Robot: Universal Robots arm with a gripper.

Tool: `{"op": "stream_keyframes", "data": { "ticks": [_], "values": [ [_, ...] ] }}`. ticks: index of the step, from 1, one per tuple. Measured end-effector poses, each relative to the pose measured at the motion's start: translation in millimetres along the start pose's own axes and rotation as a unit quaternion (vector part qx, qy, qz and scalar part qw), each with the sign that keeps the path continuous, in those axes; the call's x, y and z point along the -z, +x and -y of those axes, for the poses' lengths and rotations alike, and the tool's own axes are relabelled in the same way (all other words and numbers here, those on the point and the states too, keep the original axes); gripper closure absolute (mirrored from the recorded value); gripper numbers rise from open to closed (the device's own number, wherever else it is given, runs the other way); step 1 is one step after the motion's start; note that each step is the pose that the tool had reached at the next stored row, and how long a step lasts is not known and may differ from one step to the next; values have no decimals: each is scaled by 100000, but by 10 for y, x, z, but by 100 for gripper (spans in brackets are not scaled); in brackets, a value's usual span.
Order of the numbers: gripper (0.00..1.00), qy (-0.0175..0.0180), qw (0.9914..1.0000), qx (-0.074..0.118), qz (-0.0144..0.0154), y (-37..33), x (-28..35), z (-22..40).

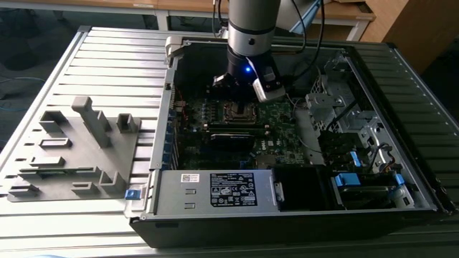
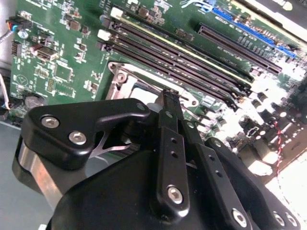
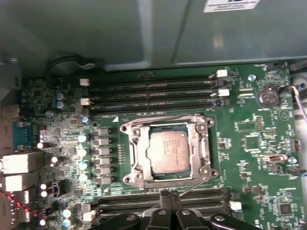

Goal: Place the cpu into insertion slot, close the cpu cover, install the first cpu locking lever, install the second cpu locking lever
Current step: 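Install the second cpu locking lever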

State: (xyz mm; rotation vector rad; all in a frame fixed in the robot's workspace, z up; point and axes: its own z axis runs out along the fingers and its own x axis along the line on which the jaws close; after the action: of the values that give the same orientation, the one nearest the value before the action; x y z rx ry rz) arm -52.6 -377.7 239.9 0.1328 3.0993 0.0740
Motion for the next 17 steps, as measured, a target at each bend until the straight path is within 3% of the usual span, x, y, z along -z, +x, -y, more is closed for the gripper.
{"op": "stream_keyframes", "data": {
  "ticks": [4,10,17],
  "values": [
    [89,-5,100000,57,0,49,-9,6],
    [89,-8,100000,63,1,68,-89,21],
    [89,4,100000,64,-2,79,-92,22]
  ]
}}
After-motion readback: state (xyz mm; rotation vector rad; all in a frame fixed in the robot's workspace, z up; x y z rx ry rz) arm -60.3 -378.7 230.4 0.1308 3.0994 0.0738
